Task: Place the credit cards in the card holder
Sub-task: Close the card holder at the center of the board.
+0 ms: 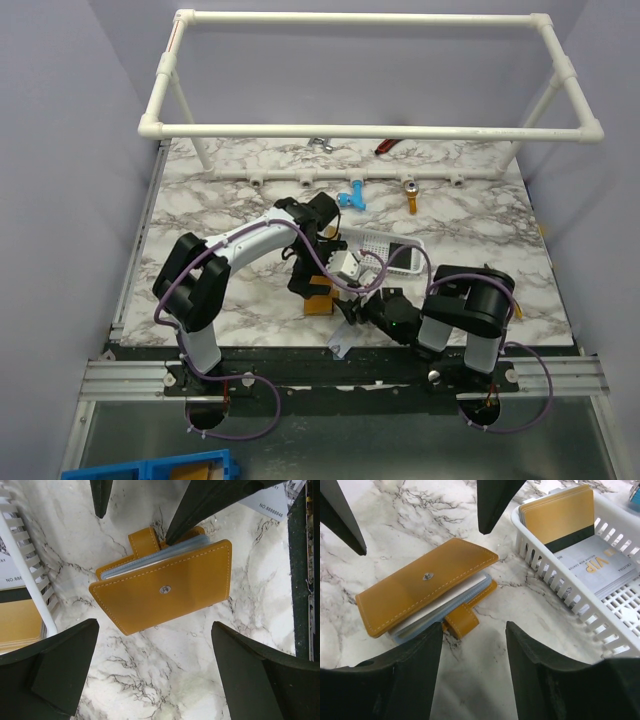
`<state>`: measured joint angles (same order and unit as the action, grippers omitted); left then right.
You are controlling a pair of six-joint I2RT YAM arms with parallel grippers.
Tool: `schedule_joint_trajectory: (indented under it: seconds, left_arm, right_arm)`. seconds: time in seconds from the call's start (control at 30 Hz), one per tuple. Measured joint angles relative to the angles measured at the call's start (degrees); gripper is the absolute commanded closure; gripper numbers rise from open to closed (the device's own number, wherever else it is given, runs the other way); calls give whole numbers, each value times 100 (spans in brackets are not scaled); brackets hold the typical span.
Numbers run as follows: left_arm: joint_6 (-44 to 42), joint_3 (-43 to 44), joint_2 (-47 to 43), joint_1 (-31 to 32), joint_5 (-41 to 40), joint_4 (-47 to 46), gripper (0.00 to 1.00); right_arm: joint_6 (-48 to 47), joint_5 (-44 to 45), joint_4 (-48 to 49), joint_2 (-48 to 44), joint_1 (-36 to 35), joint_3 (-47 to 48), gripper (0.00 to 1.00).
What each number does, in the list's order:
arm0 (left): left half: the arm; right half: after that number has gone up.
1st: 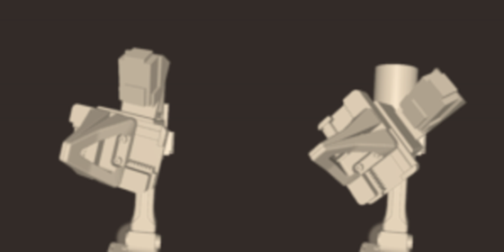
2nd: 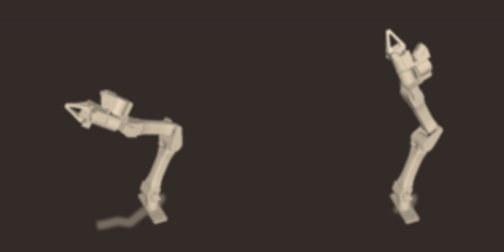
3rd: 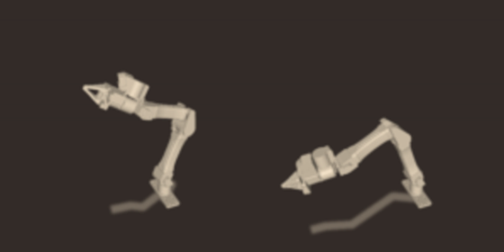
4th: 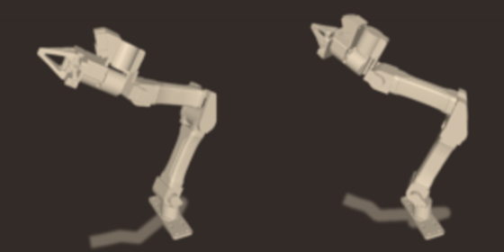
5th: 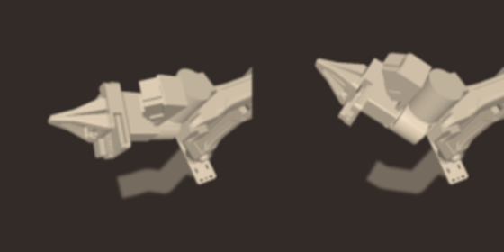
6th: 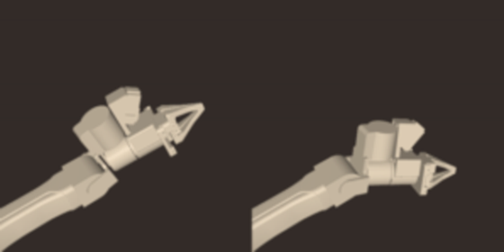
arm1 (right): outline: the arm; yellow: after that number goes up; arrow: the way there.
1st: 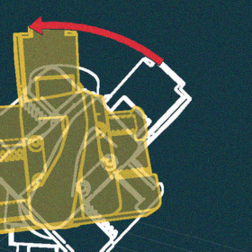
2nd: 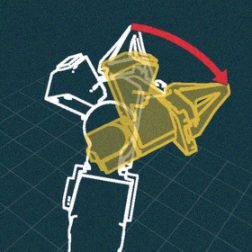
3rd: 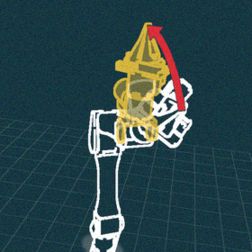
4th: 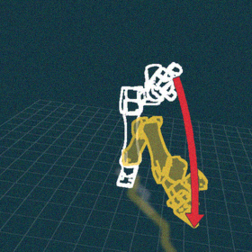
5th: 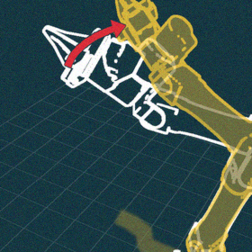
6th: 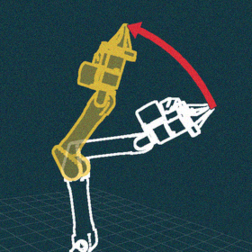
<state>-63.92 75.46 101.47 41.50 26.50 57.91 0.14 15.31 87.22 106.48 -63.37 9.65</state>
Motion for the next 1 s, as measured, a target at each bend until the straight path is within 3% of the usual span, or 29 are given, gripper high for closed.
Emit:
schedule_joint_trajectory:
  seconds: [0.37, 0.53, 0.93, 1.0]
  left_arm:
    - [-256, 0, 2, -166, 2, 240, 1]
    - [-426, 0, 2, -229, -9, 466, 1]
    - [-474, 2, -195, -435, -57, 730, 2]
    - [-422, 2, -203, -354, -26, 682, 1]
  right_arm:
    - [-1047, 4, 20, 411, -57, 308, 46]
    - [-1366, 66, 83, 603, -166, 455, 57]
    - [-1631, 262, 66, 1073, -402, 1095, 99]
    - [-1641, 264, 31, 1128, -420, 1222, 99]
